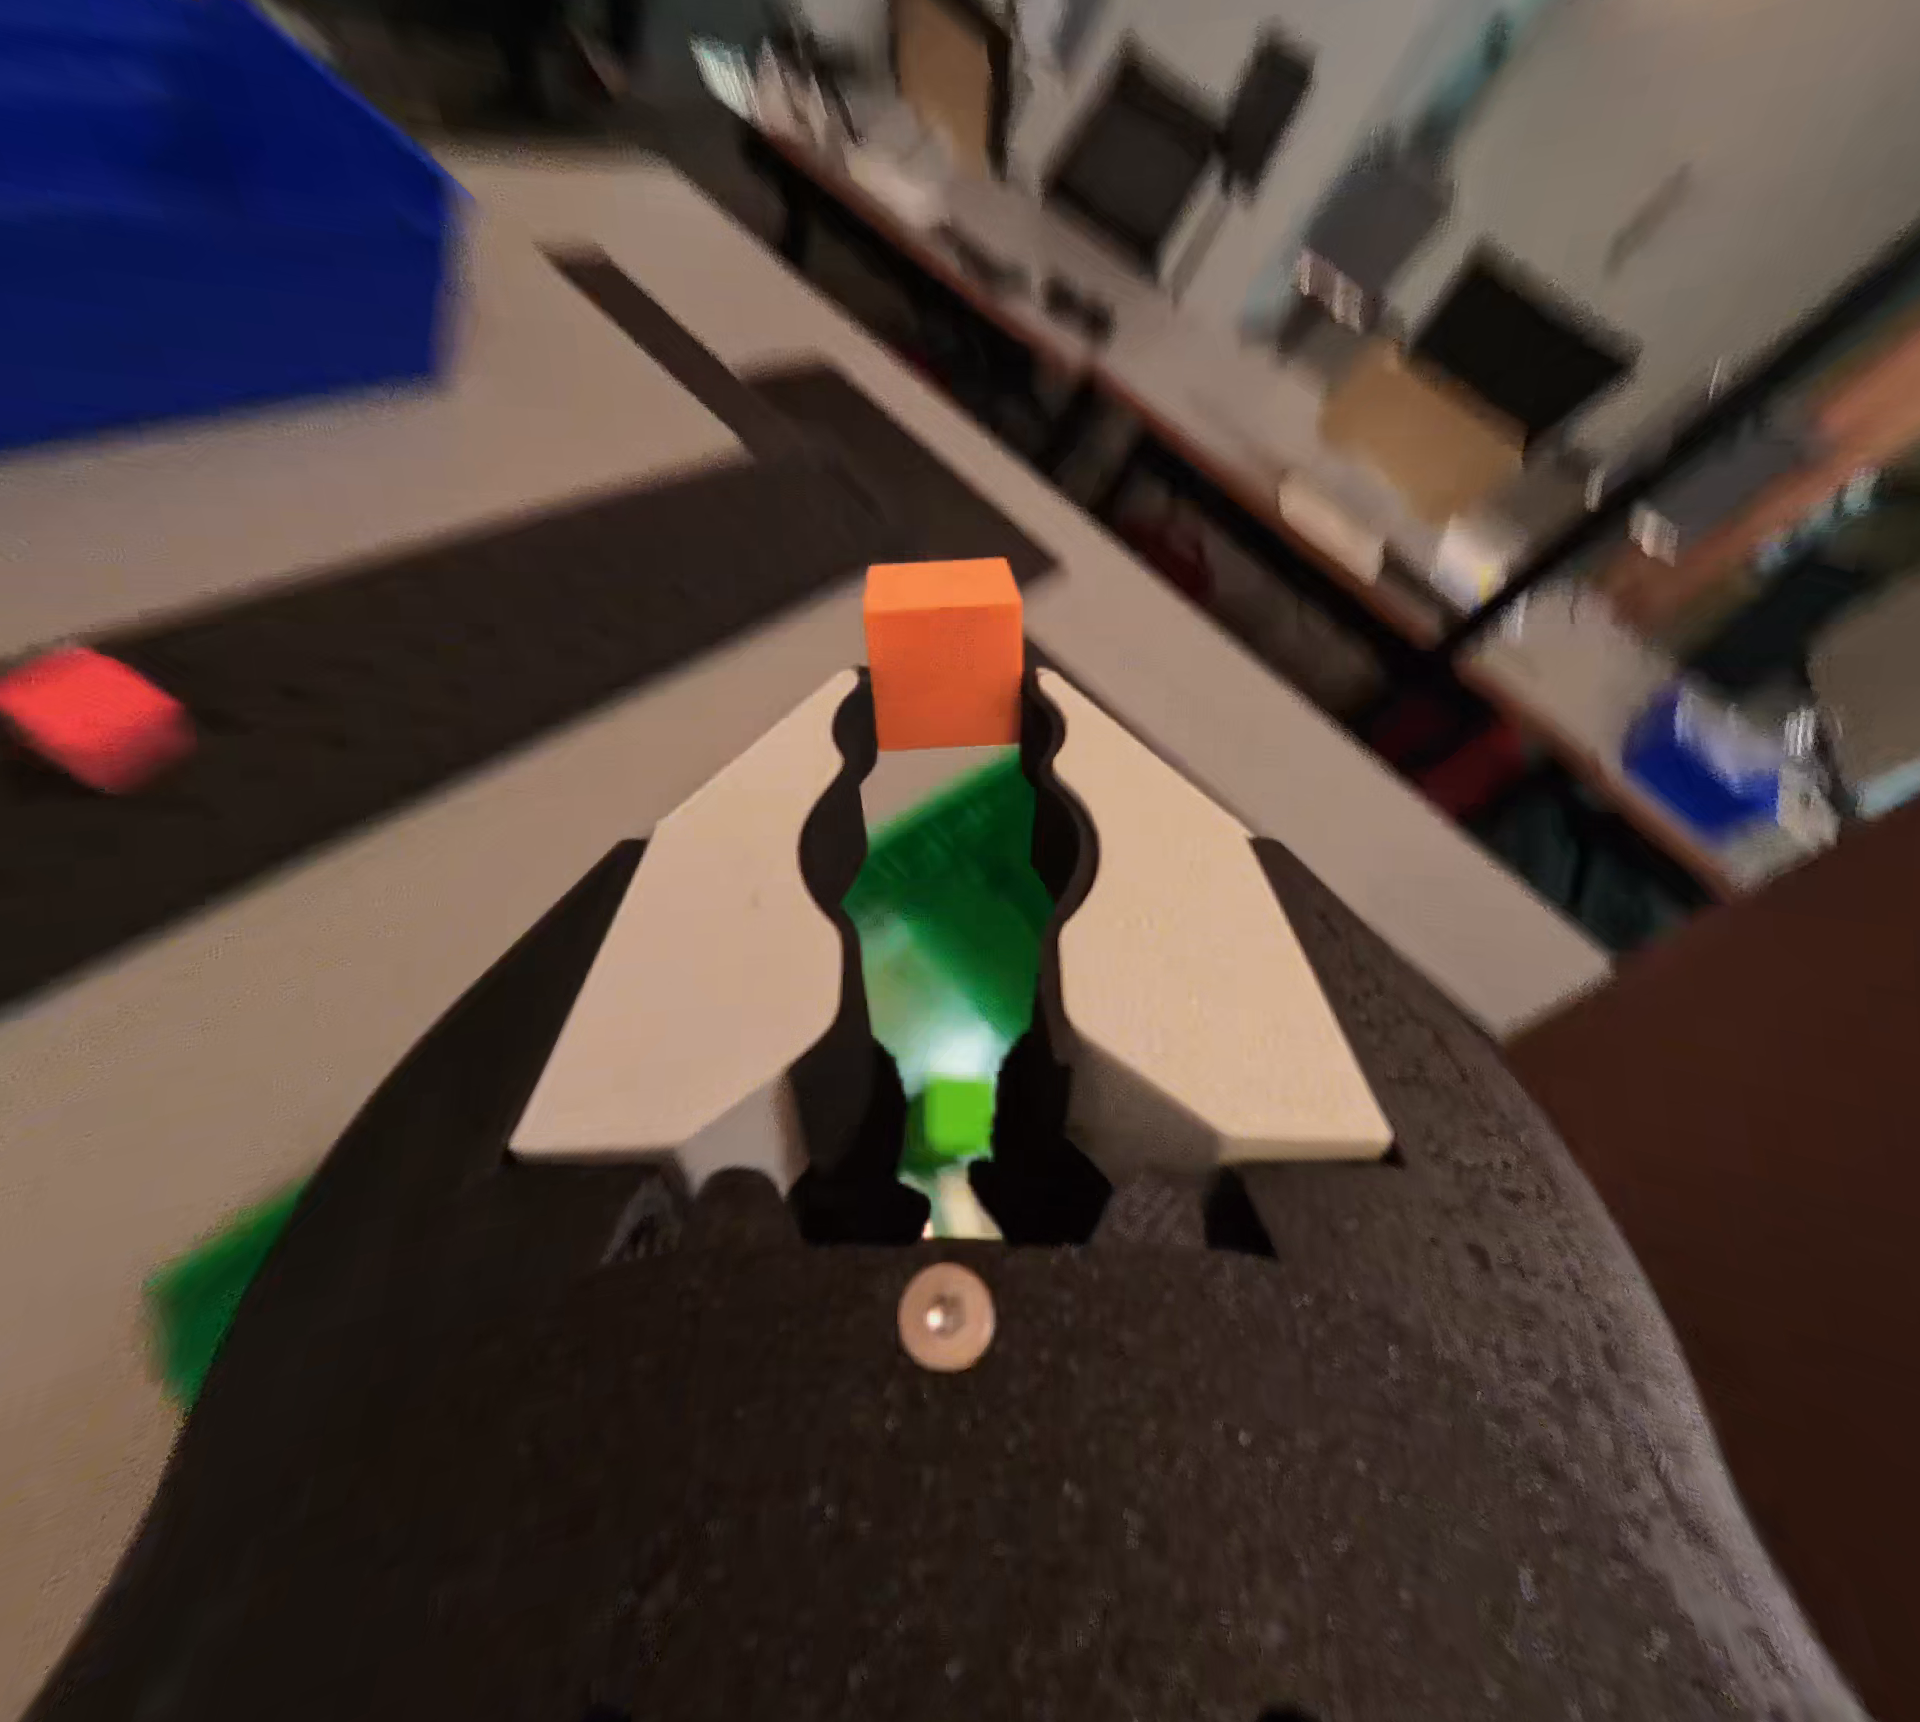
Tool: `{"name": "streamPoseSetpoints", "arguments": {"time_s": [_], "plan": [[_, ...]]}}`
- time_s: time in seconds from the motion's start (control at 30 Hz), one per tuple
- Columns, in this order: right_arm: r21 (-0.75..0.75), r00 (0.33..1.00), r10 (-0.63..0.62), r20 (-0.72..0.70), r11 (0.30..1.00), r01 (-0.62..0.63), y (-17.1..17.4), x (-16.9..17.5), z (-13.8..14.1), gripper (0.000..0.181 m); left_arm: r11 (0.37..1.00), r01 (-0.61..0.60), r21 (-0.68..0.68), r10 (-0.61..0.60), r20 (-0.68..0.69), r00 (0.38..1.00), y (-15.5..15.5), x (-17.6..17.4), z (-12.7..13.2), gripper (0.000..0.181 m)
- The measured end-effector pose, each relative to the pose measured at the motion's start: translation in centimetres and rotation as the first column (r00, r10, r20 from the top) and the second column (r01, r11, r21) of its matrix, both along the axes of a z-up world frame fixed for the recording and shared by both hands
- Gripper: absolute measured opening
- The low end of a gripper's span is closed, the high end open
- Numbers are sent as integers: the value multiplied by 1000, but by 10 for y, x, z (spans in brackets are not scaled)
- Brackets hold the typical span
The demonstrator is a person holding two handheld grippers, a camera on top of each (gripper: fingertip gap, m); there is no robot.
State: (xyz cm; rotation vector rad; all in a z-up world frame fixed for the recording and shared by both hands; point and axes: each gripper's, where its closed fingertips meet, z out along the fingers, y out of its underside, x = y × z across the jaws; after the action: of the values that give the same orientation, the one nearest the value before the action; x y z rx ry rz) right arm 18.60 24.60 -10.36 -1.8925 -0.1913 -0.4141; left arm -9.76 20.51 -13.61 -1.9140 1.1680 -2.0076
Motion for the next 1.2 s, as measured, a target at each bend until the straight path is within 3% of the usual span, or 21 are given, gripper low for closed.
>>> {"name": "streamPoseSetpoints", "arguments": {"time_s": [0.1, 0.2, 0.3, 0.43, 0.57, 0.63, 0.73, 0.77, 0.83, 0.93, 1.07, 1.2], "plan": [[-378, 983, -132, -127, 923, 75, 6, 72, -75, 27, 985, -22, 169, 44, -124, 991, -19, -26, -37, 51], [-649, 940, -208, -272, 761, -20, 2, 85, -136, 26, 968, -3, 253, 62, -224, 973, -35, -46, -65, 50], [-770, 942, -157, -297, 622, -139, -1, 68, -162, 26, 940, 9, 342, 98, -295, 950, -39, -57, -87, 50], [-884, 966, -94, -239, 432, -177, -16, 54, -183, 26, 891, 35, 453, 146, -359, 922, -29, -56, -101, 50], [-915, 980, -53, -192, 372, -159, -21, 49, -196, 27, 867, 9, 497, 193, -353, 915, -4, -39, -97, 52], [-899, 982, -44, -186, 412, -152, -18, 48, -197, 27, 846, -49, 532, 257, -325, 910, 18, -23, -95, 51], [-824, 962, -127, -240, 551, -133, -13, 45, -183, 58, 788, -146, 599, 404, -324, 856, 56, 4, -106, 51], [-782, 947, -169, -272, 613, -115, -13, 44, -173, 61, 764, -192, 616, 464, -317, 827, 67, 14, -108, 51], [-669, 915, -280, -291, 743, 14, -16, 50, -146, 61, 699, -303, 647, 591, -286, 754, 85, 31, -108, 51], [-444, 858, -367, -360, 876, 188, -34, 36, -100, 61, 621, -372, 690, 685, -247, 685, 96, 56, -111, 52], [-228, 853, -337, -399, 937, 264, -72, -23, -68, 56, 595, -346, 725, 706, -266, 657, 92, 84, -119, 53], [-163, 859, -250, -447, 967, 196, -95, -101, -77, 51, 546, -316, 776, 746, -277, 606, 104, 90, -128, 52]]}}
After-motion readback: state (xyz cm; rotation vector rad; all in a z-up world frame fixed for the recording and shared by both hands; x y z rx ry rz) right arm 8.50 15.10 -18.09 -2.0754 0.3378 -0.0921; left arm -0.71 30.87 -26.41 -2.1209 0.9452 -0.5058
